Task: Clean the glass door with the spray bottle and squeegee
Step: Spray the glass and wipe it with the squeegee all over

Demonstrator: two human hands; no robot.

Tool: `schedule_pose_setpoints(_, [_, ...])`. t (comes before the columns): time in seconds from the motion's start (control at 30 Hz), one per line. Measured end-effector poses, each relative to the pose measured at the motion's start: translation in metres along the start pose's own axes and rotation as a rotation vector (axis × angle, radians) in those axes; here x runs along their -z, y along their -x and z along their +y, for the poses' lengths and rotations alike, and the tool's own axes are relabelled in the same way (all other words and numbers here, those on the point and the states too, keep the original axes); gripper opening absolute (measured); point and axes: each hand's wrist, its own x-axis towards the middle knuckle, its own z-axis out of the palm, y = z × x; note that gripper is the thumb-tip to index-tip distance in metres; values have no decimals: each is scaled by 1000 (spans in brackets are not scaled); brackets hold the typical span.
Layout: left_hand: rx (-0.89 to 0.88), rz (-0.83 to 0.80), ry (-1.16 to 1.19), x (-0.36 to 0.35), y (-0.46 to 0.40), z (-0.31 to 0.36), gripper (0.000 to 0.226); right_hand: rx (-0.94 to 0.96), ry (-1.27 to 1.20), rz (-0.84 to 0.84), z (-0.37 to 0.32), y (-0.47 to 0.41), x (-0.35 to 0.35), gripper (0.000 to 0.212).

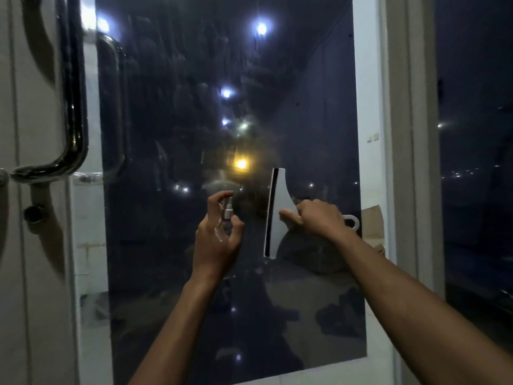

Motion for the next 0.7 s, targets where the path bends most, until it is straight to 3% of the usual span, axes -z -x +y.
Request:
schedule_pose_setpoints(0.27, [43,-10,25,-18,9,3,40,-148,-89,-24,67,27,-30,69])
schedule_pose_setpoints(0.4, [18,-4,13,-20,4,5,39,-211,-410,97,61,24,-23,74])
schedule_pose_setpoints(0.5, [13,0,20,-21,-3,6,38,-300,-729,206,39,3,-5,60])
schedule_pose_setpoints(0.7, [-13,-4,32,-27,-6,4,38,-560,-1080,230,4,-15,-8,57])
